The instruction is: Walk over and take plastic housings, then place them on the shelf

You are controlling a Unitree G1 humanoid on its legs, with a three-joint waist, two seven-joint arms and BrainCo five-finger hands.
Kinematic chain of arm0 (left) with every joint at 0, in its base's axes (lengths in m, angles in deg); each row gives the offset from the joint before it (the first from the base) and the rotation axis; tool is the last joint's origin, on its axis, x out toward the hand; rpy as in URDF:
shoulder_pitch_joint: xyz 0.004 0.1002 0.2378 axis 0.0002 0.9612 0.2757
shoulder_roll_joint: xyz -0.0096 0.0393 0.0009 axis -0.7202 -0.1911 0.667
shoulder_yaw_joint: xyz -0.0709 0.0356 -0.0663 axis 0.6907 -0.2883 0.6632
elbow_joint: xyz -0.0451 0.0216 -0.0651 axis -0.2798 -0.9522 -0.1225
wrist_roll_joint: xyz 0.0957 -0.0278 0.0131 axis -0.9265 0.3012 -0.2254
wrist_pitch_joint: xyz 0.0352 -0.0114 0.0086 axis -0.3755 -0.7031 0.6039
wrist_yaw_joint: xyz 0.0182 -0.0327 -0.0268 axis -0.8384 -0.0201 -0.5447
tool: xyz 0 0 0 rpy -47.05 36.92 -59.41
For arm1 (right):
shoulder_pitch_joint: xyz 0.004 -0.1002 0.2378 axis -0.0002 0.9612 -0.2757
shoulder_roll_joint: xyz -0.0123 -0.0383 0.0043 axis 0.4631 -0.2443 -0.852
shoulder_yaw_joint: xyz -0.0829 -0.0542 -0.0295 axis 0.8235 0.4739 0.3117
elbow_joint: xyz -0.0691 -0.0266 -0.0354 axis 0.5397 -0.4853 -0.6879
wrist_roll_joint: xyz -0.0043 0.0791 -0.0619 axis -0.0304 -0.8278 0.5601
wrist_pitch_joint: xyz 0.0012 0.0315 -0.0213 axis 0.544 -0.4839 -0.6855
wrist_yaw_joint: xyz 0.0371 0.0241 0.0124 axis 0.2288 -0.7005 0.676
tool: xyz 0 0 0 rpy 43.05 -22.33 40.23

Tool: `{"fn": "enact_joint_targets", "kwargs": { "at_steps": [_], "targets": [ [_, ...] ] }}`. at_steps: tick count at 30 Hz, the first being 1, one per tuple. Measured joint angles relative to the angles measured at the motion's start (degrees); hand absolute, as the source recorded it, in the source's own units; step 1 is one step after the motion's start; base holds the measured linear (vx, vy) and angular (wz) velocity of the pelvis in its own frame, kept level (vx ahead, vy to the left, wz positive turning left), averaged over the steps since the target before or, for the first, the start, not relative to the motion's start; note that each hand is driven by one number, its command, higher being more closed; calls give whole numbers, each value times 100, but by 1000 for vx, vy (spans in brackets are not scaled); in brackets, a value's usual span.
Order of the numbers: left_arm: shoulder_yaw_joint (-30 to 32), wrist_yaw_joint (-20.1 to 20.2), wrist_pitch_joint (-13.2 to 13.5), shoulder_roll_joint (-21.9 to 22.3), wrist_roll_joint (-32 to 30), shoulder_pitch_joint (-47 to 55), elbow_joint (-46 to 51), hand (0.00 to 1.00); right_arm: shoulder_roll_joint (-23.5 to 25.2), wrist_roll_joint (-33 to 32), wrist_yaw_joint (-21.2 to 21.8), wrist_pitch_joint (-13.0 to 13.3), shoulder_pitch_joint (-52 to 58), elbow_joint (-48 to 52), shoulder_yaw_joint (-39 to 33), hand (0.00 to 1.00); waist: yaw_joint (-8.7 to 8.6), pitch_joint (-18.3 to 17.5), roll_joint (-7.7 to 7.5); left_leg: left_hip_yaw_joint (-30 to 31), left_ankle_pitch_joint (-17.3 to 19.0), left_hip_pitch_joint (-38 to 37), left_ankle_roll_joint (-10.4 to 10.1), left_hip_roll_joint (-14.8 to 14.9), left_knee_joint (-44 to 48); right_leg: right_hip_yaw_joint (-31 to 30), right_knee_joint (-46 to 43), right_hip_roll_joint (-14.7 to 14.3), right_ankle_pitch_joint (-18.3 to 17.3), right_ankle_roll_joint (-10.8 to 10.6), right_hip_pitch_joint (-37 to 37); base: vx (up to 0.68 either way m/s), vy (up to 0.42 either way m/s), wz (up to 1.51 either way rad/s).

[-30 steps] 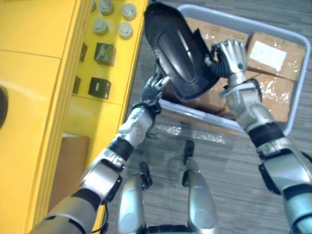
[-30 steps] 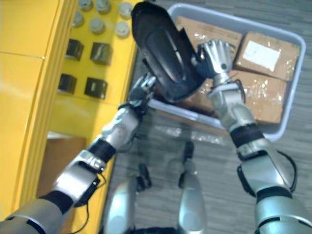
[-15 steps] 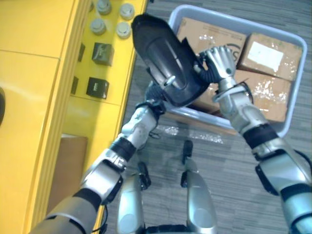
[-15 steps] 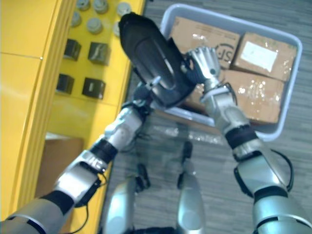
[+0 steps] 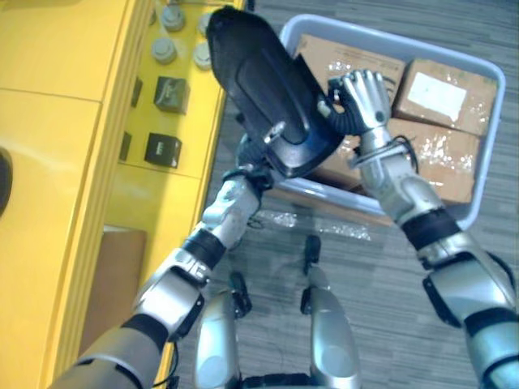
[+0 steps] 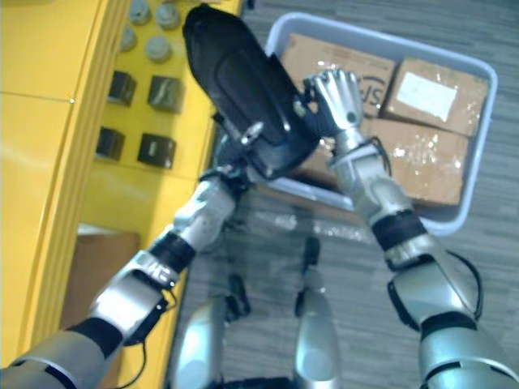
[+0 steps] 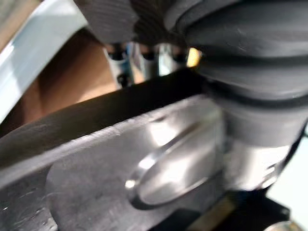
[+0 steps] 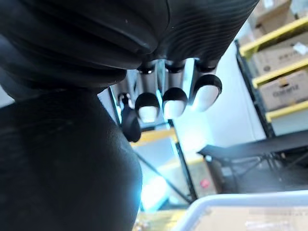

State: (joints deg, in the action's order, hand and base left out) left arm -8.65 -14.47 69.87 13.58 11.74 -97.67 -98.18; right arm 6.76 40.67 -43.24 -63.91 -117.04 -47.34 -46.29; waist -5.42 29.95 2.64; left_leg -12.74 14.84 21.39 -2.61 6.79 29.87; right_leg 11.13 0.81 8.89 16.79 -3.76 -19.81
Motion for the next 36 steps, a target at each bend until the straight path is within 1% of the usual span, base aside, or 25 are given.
{"fn": "enact_joint_targets", "kwargs": {
  "at_steps": [4,7,10,12,16,17,19,21,22,23,24,25,26,27,29,32,33,34,35,36],
  "targets": [
    [-25,-4,6,-76,-145,222,262,100,84,-91,-97,48,373,326,-152,100,-41,0,0,-16,0,-97,-1,0,-59,3,73,-8,8,-2,99,-27,57,-1],
    [-110,-4,6,-85,-143,380,267,100,133,-89,-158,53,657,436,-172,100,-46,-3,-5,-22,1,-291,-3,7,-146,12,145,-10,8,-3,287,-7,65,0],
    [-126,49,7,-102,-144,529,332,100,225,-83,-267,98,1016,756,-280,100,-44,-18,-34,-6,7,-365,-10,10,-161,48,184,-13,7,-3,395,-23,77,3],
    [-128,143,46,-240,-144,718,458,100,331,-82,-319,242,1240,978,-282,100,-46,-47,-96,-11,7,-413,-11,20,-163,50,186,-21,7,-2,436,-45,72,-1],
    [-107,183,67,-350,-168,1018,740,100,482,-84,-486,473,1765,1529,-283,100,-22,-61,-152,11,26,-714,-32,26,-245,128,289,-37,1,-1,781,-39,80,1],
    [-92,183,89,-389,-200,1083,856,100,525,-85,-520,532,1876,1651,-290,100,-12,-96,-197,7,34,-745,-34,34,-247,134,299,-44,-5,1,809,-55,78,-2],
    [-67,272,147,-548,-334,1175,1054,100,685,-91,-544,678,2121,1896,-320,100,-1,-234,-377,-11,37,-758,-34,47,-255,146,372,-61,-41,37,844,-65,75,-4],
    [25,398,233,-526,-402,1288,1057,100,760,-91,-618,718,2282,1953,-325,100,-3,-297,-464,-16,45,-883,-47,59,-295,155,372,-74,-54,42,942,-29,73,-3],
    [37,510,305,-514,-421,1553,1147,100,854,-91,-642,784,2533,2082,-308,100,0,-479,-495,-31,55,-1030,-66,67,-388,155,373,-91,-117,61,1033,-2,55,-5],
    [37,538,318,-512,-429,1612,1169,100,868,-91,-646,791,2588,2116,-304,100,0,-529,-492,-33,55,-1044,-67,67,-404,155,373,-93,-123,59,1039,39,72,-3],
    [41,574,347,-505,-516,1792,1266,100,896,-91,-670,825,2756,2203,-266,0,1,-664,-492,-41,52,-1139,-76,68,-481,161,373,-102,-130,51,1101,65,50,1],
    [57,575,372,-493,-637,1993,1386,100,903,-91,-717,832,2943,2272,-233,0,10,-827,-484,-45,46,-1267,-90,65,-579,168,374,-109,-167,14,1181,79,60,1],
    [58,574,388,-488,-653,2034,1413,100,904,-92,-728,832,2984,2289,-226,0,14,-862,-484,-46,49,-1288,-96,66,-591,172,374,-113,-175,12,1196,69,47,-2],
    [60,574,452,-481,-714,2211,1542,100,921,-102,-761,833,3135,2378,-200,0,35,-1013,-485,-64,42,-1374,-111,65,-667,167,376,-121,-195,22,1230,82,45,-3],
    [75,540,500,-449,-949,2405,1715,100,954,-217,-782,863,3340,2504,-190,0,73,-1116,-480,-78,29,-1584,-131,63,-798,170,378,-119,-225,18,1373,78,47,-5],
    [143,274,553,-293,-1637,2767,2048,100,990,-445,-892,884,3684,2563,-175,0,178,-1374,-472,-174,3,-1816,-154,51,-999,167,382,-116,-242,24,1475,41,32,-10],
    [173,135,557,-276,-1824,2885,2213,100,1032,-550,-896,878,3795,2646,-175,0,181,-1393,-475,-185,-5,-1944,-156,48,-1057,168,384,-118,-244,27,1567,37,27,-6],
    [173,83,558,-263,-1954,2929,2257,100,1054,-625,-897,869,3859,2698,-177,0,181,-1419,-475,-185,-5,-1981,-156,48,-1097,171,385,-118,-250,30,1600,0,0,0],
    [172,-73,557,-221,-2209,2998,2330,100,1091,-744,-912,773,4014,2794,-180,0,198,-1548,-499,-195,-19,-2012,-156,25,-1154,174,386,-97,-299,14,1606,0,0,0],
    [183,-171,557,-187,-2377,3056,2410,100,1111,-838,-919,731,4123,2849,-203,0,207,-1623,-506,-197,-24,-2036,-156,15,-1176,178,388,-87,-323,-10,1620,0,0,0]
  ]
}}
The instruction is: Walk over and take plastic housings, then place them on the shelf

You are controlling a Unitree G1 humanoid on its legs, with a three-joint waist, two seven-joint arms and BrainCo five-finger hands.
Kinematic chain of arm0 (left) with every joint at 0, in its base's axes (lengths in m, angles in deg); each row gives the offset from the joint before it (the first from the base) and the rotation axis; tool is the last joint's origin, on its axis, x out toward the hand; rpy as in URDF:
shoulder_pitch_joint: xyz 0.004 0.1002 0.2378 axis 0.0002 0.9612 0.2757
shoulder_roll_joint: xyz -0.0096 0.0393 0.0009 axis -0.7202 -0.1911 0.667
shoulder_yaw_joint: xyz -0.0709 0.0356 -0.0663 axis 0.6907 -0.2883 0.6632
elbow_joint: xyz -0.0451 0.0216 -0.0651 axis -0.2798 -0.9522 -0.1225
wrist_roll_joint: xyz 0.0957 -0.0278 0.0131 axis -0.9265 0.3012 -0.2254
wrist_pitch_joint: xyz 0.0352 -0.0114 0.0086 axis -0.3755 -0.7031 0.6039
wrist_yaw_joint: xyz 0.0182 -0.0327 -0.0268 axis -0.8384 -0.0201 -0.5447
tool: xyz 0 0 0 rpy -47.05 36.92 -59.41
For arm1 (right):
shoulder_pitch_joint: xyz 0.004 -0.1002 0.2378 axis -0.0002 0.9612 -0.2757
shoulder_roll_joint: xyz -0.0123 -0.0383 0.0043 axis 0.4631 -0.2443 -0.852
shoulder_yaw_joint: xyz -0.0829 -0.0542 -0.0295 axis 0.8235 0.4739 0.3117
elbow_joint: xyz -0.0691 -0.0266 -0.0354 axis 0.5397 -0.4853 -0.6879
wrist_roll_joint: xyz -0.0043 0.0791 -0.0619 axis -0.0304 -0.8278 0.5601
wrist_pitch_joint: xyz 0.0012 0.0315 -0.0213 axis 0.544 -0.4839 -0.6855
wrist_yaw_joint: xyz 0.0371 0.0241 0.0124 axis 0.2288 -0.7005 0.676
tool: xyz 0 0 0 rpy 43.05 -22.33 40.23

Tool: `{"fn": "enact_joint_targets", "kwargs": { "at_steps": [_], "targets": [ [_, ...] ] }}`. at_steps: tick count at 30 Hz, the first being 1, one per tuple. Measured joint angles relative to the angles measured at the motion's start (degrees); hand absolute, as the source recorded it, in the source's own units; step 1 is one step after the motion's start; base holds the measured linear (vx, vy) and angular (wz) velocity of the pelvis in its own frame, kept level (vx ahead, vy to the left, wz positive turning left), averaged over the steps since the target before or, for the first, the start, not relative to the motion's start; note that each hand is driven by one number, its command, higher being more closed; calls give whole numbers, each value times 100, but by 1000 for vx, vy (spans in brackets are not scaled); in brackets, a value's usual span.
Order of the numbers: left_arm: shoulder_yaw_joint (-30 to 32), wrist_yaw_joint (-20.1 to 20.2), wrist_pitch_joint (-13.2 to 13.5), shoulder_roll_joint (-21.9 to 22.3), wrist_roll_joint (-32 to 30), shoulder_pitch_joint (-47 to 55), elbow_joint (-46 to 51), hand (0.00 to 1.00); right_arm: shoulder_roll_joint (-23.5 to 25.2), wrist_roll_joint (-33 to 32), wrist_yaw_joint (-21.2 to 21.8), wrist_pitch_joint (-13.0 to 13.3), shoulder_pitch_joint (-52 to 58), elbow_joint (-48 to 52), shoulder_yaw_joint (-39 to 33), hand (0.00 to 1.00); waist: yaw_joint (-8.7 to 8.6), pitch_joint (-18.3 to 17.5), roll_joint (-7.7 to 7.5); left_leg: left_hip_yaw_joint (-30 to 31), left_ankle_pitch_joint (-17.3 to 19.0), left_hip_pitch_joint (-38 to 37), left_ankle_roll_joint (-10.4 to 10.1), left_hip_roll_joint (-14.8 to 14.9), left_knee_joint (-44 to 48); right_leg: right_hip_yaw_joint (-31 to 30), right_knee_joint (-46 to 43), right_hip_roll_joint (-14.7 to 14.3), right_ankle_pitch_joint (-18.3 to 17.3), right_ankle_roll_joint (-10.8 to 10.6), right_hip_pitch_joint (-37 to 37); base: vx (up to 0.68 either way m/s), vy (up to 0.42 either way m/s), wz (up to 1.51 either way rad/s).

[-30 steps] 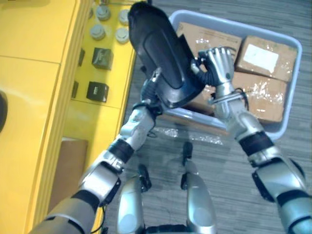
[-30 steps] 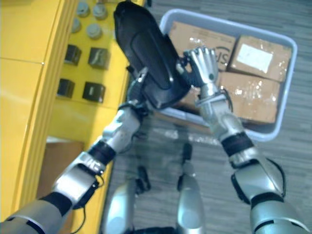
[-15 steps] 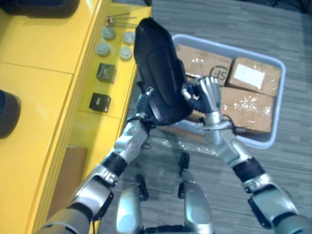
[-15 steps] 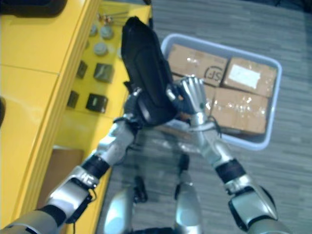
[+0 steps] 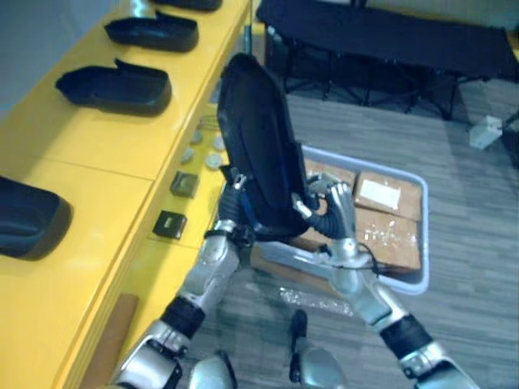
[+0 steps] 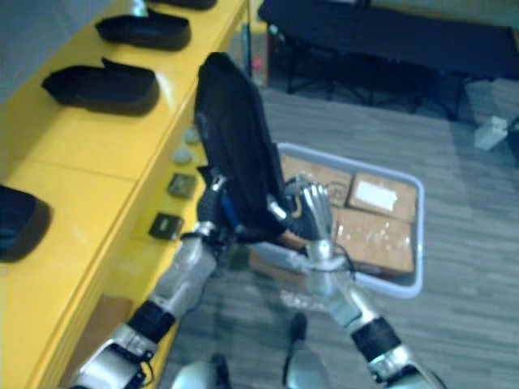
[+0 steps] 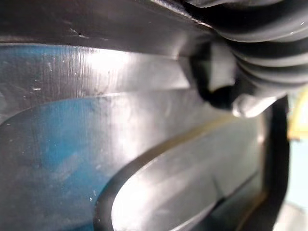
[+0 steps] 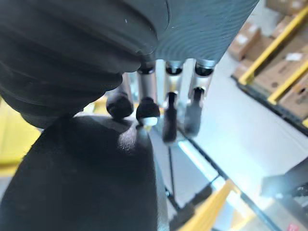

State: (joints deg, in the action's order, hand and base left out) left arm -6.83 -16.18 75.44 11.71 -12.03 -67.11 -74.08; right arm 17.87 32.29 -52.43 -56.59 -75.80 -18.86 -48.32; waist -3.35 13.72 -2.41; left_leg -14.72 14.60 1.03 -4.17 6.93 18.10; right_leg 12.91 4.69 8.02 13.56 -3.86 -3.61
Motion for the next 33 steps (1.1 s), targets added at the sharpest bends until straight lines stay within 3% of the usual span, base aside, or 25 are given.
{"fn": "enact_joint_targets", "kwargs": {
  "at_steps": [5,6,8,10,11,13,16,20,22,24,28,33],
  "targets": [
    [321,-749,-10,412,-1218,385,489,100,249,-727,-57,-209,502,440,-287,0,49,-211,23,-7,-79,-203,-15,-38,-150,37,7,-20,-24,4,132,-32,-7,0],
    [413,-1071,-47,515,-1732,478,604,100,313,-1134,-13,-193,693,639,-423,0,77,-244,32,-11,-95,-260,-20,-43,-184,42,46,-22,-70,-6,175,-79,-7,-5],
    [608,-1334,-93,570,-2201,648,777,100,452,-1636,71,-173,962,896,-717,0,90,-314,53,-27,-106,-293,-35,-37,-221,38,48,-34,-135,14,182,-53,-12,-4],
    [993,-1851,-227,564,-2939,923,1029,100,612,-2969,338,208,1411,1284,-1213,0,79,-429,93,-34,-136,-318,-58,-36,-288,38,48,-57,-152,18,175,0,0,0],
    [1098,-1984,-253,564,-3096,986,1088,100,648,-3302,415,308,1502,1366,-1341,0,79,-442,98,-41,-138,-329,-63,-35,-297,32,48,-65,-153,20,177,-11,-14,-7],
    [1471,-2409,-318,546,-3668,1220,1246,100,820,-4351,769,772,1796,1595,-1696,0,83,-484,94,-106,-172,-413,-94,-20,-384,-17,48,-98,-142,26,180,-6,-10,-11],
    [1748,-2698,-339,545,-4139,1375,1395,100,1061,-5310,1260,1205,2044,1755,-2129,0,72,-525,91,-119,-175,-432,-101,-6,-410,-21,48,-114,-130,23,179,-1,-2,-2],
    [1882,-2788,-178,548,-4346,1690,1732,100,1319,-5801,1748,1186,2427,1732,-2541,0,60,-633,86,-155,-193,-505,-103,-14,-547,-46,49,-102,-141,11,178,-6,15,-3],
    [1873,-2699,0,563,-4343,1902,1984,100,1452,-6255,2085,985,2676,1589,-2558,0,16,-684,68,-151,-197,-505,-103,-19,-572,-38,49,-100,-146,7,169,6,14,2],
    [1836,-2504,175,607,-4259,2280,2434,100,1661,-7128,2648,743,2940,1136,-2547,0,-23,-720,60,-144,-198,-507,-102,-29,-585,-27,49,-93,-156,-4,166,4,18,1],
    [1936,-2284,330,770,-3855,2923,2979,100,1843,-7253,3060,662,3243,978,-2553,0,-20,-735,94,-137,-207,-537,-88,-53,-664,-12,50,-77,-173,-9,176,-8,33,2],
    [2781,-2428,402,825,-3676,3204,3310,100,1770,-7078,3558,661,2876,776,-2426,0,173,-741,102,294,-338,-496,-58,-161,-770,423,51,28,-276,-19,390,-36,14,38]
  ]
}}
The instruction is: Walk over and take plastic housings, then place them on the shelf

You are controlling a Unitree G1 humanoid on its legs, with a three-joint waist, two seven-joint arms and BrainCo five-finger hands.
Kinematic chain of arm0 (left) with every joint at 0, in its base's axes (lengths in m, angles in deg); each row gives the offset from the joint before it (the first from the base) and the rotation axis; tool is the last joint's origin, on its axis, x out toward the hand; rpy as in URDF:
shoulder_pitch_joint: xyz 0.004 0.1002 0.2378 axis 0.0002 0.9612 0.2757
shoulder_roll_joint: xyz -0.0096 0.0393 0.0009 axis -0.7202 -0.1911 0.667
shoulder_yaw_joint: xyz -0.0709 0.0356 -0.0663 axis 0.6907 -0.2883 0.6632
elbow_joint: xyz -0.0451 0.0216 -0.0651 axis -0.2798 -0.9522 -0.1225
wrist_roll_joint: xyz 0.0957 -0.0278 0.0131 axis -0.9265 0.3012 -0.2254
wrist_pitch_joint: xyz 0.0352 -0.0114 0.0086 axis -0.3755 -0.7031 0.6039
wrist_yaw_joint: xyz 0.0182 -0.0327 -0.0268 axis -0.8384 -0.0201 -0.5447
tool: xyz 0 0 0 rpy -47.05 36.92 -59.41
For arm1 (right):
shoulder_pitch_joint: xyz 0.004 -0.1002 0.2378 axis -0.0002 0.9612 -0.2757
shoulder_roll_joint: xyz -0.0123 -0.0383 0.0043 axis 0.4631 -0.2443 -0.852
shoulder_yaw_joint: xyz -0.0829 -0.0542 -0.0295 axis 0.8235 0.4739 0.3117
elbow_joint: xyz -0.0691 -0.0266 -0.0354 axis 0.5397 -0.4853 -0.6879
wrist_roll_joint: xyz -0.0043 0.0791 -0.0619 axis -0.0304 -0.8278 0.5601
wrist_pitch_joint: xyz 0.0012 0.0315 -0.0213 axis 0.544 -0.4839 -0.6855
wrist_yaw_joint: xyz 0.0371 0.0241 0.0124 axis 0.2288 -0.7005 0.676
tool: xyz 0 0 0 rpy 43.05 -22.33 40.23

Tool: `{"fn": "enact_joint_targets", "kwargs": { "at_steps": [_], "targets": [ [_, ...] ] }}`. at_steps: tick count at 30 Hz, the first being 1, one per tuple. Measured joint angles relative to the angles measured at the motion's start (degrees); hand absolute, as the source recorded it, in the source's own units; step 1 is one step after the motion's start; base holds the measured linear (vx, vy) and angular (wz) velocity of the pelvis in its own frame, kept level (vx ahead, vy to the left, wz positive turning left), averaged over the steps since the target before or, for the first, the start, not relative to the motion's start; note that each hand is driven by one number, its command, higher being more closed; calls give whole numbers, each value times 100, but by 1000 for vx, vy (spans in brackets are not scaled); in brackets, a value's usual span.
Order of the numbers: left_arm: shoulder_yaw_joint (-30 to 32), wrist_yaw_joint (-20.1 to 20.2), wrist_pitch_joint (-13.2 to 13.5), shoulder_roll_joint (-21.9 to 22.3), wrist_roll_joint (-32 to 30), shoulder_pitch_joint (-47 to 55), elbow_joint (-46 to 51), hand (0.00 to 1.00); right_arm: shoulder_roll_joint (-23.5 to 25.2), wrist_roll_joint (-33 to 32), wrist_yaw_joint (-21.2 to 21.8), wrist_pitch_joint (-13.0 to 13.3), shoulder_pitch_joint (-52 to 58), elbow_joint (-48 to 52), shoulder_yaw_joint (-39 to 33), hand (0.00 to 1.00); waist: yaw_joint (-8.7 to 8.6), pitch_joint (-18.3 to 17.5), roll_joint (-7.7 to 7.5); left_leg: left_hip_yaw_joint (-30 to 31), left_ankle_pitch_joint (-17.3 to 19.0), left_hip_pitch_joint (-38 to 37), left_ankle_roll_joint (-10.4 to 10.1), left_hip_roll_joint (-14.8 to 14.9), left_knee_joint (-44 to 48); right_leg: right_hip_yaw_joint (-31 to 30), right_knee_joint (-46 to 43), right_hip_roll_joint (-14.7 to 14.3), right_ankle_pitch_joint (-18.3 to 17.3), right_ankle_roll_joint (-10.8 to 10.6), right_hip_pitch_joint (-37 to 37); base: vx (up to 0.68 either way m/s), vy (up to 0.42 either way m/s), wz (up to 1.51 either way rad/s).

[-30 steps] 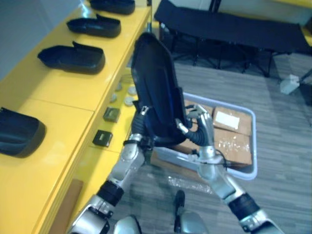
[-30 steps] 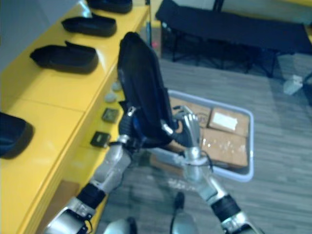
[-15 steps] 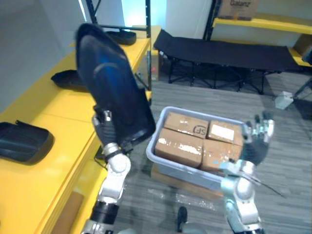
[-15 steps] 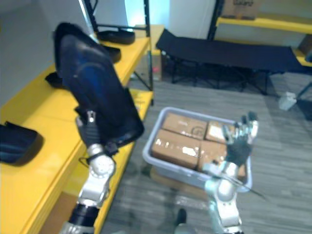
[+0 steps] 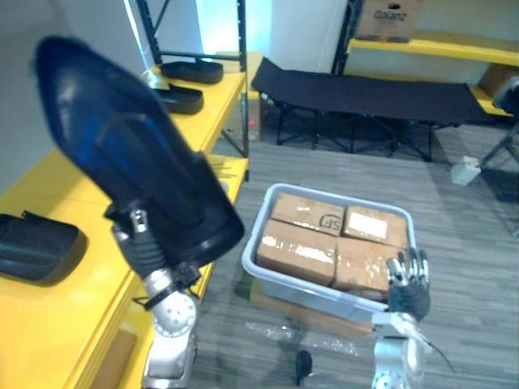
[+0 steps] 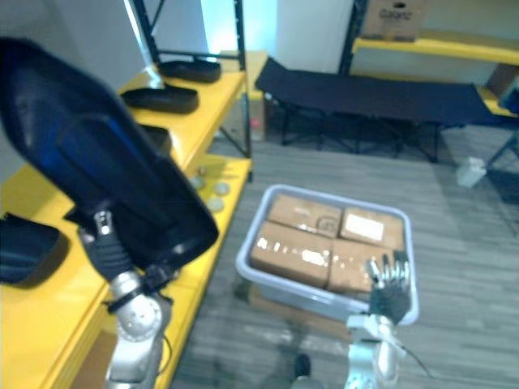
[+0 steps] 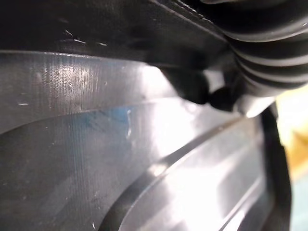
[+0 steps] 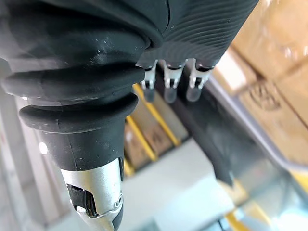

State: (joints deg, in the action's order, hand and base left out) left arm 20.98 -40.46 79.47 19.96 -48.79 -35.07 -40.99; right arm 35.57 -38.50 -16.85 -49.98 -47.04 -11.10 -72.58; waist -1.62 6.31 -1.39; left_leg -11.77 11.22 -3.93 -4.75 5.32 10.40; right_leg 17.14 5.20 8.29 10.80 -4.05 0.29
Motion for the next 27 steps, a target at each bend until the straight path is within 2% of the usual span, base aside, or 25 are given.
{"fn": "enact_joint_targets", "kwargs": {
  "at_steps": [3,7,10,12,15,17,23,24,25,26,27],
  "targets": [
    [522,-163,0,1,-26,113,504,100,-91,98,172,-19,-358,-151,413,0,216,-2,4,267,-60,40,17,-51,-43,278,1,62,-73,-4,99,-37,3,59],
    [1585,-420,14,39,-447,519,1278,100,-136,734,260,-65,-986,-336,1077,0,709,-44,14,908,-151,315,34,-160,-17,941,1,170,-130,-96,263,8,6,78],
    [2077,-420,10,169,-777,739,1361,100,-152,908,245,-67,-1331,-600,1203,0,959,-61,4,1257,-226,396,60,-257,-39,1285,1,235,-156,-134,399,49,28,70],
    [2392,-398,26,250,-826,957,1361,100,-171,997,206,-68,-1595,-741,1289,0,1214,-67,-1,1473,-245,414,78,-323,-49,1505,1,277,-159,-138,513,37,49,52],
    [2614,-354,130,254,-792,1143,1361,100,-150,1241,195,-215,-1710,-793,1496,0,1391,-142,-109,1619,-252,443,90,-364,-61,1712,0,306,-197,-158,591,31,51,34],
    [2743,-307,170,334,-790,1174,1361,100,-149,1346,195,-342,-1781,-829,1649,0,1400,-194,-187,1727,-258,506,99,-377,-29,1760,-39,333,-234,-208,598,27,10,18],
    [2806,-229,183,580,-779,1362,1361,100,-230,1429,310,-765,-1825,-860,1702,0,1436,-156,-101,1719,-233,410,133,-403,-36,1888,-53,337,-360,-174,800,-12,2,7],
    [2805,-137,180,608,-781,1355,1368,100,-273,1430,367,-858,-1819,-855,1698,0,1419,-154,-92,1743,-197,423,208,-405,-45,2010,-53,335,-398,-213,868,-53,-34,61],
    [2796,-64,154,607,-797,1341,1369,100,-300,1437,365,-943,-1784,-809,1670,0,1321,-154,-98,1630,-215,529,320,-355,-25,2268,-54,359,-427,-241,940,-33,-40,85],
    [2770,2,124,605,-805,1312,1369,100,-307,1439,361,-966,-1750,-772,1644,0,1270,-155,-101,1434,-253,605,341,-271,-7,2432,-54,377,-446,-264,972,-3,-36,129],
    [2715,82,110,618,-791,1266,1369,100,-425,1489,357,-969,-1708,-745,1613,0,1220,-161,-92,1135,-408,727,258,-141,9,2715,-55,398,-457,-299,1057,23,17,120]
  ]
}}
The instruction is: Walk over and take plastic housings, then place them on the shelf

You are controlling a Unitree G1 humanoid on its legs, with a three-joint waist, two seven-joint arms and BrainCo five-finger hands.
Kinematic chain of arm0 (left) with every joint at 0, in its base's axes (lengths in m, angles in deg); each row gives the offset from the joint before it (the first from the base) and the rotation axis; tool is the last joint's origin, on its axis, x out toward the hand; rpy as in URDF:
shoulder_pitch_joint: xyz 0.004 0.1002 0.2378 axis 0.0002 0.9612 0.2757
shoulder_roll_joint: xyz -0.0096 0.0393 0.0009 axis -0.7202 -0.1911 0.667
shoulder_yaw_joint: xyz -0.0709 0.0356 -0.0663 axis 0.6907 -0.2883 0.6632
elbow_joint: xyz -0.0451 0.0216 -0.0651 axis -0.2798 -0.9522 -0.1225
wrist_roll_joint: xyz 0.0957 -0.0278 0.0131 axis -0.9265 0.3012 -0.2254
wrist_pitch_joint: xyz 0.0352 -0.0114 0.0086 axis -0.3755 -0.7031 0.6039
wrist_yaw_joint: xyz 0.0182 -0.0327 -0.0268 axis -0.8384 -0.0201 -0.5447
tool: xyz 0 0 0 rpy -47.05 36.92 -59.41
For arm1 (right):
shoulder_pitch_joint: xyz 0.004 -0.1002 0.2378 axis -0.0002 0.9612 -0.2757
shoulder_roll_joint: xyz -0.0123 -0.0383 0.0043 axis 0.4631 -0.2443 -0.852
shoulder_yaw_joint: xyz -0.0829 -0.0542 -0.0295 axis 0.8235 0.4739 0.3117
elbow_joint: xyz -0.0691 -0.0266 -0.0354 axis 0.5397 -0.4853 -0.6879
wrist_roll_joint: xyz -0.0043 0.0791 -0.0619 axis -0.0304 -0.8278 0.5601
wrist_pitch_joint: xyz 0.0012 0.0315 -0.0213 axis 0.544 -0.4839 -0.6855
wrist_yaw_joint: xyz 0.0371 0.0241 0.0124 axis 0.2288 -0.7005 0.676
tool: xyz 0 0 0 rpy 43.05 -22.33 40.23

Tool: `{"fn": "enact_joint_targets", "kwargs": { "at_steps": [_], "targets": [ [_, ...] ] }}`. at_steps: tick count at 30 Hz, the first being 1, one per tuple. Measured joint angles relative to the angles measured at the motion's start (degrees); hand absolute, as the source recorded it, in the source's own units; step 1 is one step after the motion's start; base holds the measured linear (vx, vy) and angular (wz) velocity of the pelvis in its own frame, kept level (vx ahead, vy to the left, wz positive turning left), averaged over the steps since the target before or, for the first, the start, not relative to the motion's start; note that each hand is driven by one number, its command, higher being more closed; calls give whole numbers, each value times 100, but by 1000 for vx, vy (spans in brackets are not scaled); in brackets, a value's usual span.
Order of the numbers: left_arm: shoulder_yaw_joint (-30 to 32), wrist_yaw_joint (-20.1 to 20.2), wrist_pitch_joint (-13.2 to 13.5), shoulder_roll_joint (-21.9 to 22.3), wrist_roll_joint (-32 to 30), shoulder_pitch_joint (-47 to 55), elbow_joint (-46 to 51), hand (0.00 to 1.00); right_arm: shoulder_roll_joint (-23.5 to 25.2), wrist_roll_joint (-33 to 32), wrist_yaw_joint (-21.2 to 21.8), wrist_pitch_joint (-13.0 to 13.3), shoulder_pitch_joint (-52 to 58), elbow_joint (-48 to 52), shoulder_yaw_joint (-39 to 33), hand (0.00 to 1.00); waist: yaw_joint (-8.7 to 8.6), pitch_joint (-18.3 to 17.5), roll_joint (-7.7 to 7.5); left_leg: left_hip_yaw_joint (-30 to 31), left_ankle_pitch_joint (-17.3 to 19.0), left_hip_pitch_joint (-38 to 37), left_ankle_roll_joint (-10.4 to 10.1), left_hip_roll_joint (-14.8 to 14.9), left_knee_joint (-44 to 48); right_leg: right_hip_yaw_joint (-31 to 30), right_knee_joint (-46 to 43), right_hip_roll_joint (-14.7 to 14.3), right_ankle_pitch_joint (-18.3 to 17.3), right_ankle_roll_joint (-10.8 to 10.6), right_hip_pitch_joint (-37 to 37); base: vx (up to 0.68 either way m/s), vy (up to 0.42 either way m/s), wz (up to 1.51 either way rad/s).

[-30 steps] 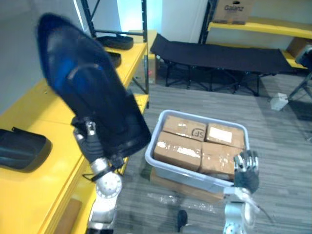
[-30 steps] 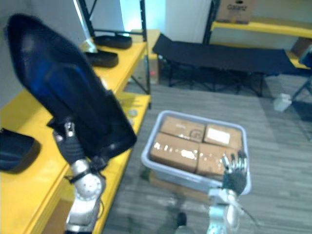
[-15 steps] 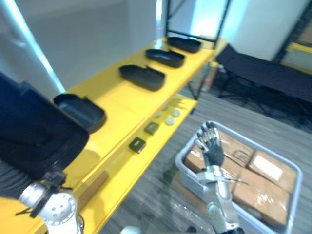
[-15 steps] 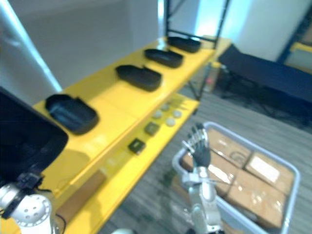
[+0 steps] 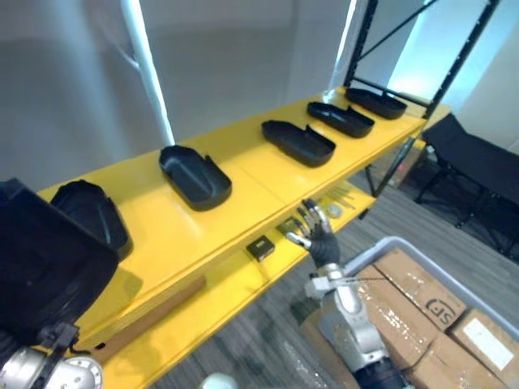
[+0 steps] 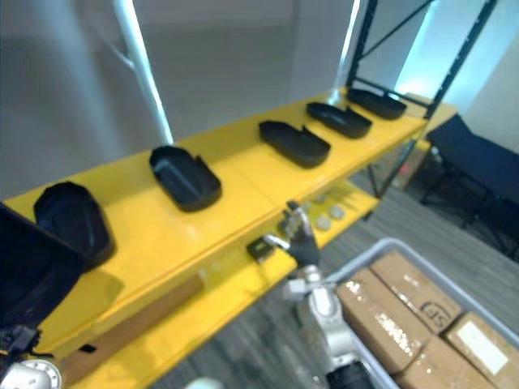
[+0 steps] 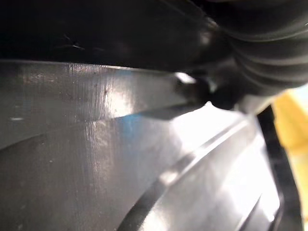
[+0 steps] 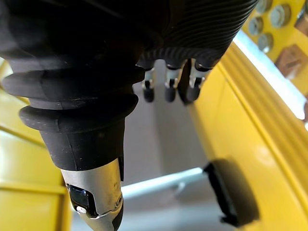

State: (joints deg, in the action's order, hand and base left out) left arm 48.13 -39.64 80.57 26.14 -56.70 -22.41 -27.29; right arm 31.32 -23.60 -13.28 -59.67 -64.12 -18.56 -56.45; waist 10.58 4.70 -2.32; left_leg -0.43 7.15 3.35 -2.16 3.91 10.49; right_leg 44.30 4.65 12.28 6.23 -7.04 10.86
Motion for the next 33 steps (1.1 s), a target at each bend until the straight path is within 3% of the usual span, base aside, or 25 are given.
{"fn": "enact_joint_targets", "kwargs": {
  "at_steps": [1,3,7,11,13,16,18,22,25,31,33],
  "targets": [
    [-25,27,-3,7,29,-3,0,100,-100,127,-7,-14,39,-4,-40,0,28,39,45,55,-110,16,-170,-40,-53,133,-2,36,4,-26,60,26,47,94],
    [-31,27,1,13,267,17,42,100,-128,367,-4,-13,42,-5,-56,0,168,95,136,106,-138,34,-169,-120,-85,156,-59,115,17,-48,66,45,112,36],
    [-68,35,96,-25,342,-27,316,100,-105,384,214,51,-58,-5,-76,0,121,117,155,196,-155,45,-154,-212,-83,110,-545,336,-205,-56,-1,69,119,25],
    [-600,474,351,-810,366,-578,246,100,-366,390,282,339,-99,49,-475,0,-109,196,24,951,-398,65,-120,-403,-283,-1103,-1253,466,-667,389,-40,60,116,93],
    [-772,824,566,-1113,468,-724,179,100,-456,447,272,481,-112,159,-662,0,-185,230,-36,1244,-582,72,-144,-471,-433,-1430,-1492,492,-809,376,-80,31,3,95],
    [-929,1295,681,-1301,794,-781,51,100,-573,464,365,623,-380,184,-837,0,-148,397,-24,1282,-662,95,-210,-517,-380,-1455,-1584,529,-1084,235,4,-41,-47,27],
    [-1014,1571,697,-1301,1021,-787,-48,100,-689,623,390,762,-561,186,-911,0,-159,516,96,1277,-736,109,-290,-460,-381,-1486,-1534,475,-1191,104,28,-115,-80,-1],
    [-1346,2101,801,-1300,1135,-606,-185,100,-756,657,460,776,-414,195,-1127,0,-217,693,278,1227,-828,95,-425,-272,-398,-1642,-1511,308,-1449,-123,31,-159,-78,-9],
    [-1421,2416,928,-1273,1144,-322,-185,100,-722,586,577,778,32,291,-1265,0,-238,737,289,953,-830,63,-430,-97,-396,-1758,-1591,238,-1550,-203,11,-147,-43,-14],
    [-1570,2459,1045,-1040,1508,-192,-185,100,-391,469,773,1049,289,408,-1328,0,-348,948,254,621,-716,446,-313,-55,106,-1942,-2163,368,-1692,-188,-459,-69,25,-6],
    [-1596,2340,1049,-971,1488,-178,-185,100,-346,487,767,1163,279,408,-1331,0,-353,1180,283,555,-454,702,-224,-116,614,-1999,-2477,512,-1846,-233,-603,-64,81,2]
  ]
}}
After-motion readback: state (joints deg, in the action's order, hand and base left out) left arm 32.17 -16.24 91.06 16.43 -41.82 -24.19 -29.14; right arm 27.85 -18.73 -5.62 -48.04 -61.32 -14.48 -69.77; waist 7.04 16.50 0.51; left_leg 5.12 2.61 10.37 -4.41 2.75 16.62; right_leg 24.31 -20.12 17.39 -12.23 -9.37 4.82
